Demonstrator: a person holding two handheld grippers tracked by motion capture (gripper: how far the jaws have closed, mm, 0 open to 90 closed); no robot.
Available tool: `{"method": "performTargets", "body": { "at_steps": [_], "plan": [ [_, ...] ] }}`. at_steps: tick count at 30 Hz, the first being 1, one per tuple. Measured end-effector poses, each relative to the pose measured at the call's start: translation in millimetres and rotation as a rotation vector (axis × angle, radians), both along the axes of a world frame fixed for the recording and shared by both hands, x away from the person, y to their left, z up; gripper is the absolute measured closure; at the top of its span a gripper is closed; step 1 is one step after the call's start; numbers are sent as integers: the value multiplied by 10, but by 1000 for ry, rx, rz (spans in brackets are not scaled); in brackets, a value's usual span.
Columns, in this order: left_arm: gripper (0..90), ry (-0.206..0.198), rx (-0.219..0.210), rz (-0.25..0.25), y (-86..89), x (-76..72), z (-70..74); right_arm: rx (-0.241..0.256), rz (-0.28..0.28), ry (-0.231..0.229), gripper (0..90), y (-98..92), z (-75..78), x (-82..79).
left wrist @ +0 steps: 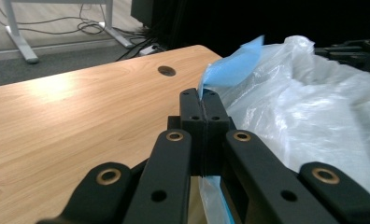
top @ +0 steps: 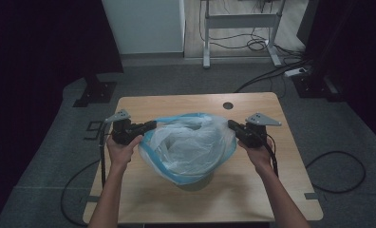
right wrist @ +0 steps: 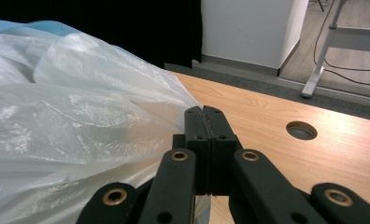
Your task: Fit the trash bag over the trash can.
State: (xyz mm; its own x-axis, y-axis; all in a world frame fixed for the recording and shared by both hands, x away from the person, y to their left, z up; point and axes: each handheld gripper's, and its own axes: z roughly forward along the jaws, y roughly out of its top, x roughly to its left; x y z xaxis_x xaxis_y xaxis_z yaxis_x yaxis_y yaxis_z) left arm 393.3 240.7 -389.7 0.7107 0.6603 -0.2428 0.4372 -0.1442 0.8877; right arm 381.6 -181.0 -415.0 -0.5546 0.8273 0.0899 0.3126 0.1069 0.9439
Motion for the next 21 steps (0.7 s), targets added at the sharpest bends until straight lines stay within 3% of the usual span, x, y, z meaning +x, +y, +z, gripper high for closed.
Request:
{"method": "performTargets", "body": {
  "at_steps": [12,21],
  "plan": [
    [900,7,4,34,19,97,-94,-3,-2,7,886,67,-77,93],
    [900,36,19,63,8,176,-179,-16,3,26,886,111,-126,166]
  ]
}}
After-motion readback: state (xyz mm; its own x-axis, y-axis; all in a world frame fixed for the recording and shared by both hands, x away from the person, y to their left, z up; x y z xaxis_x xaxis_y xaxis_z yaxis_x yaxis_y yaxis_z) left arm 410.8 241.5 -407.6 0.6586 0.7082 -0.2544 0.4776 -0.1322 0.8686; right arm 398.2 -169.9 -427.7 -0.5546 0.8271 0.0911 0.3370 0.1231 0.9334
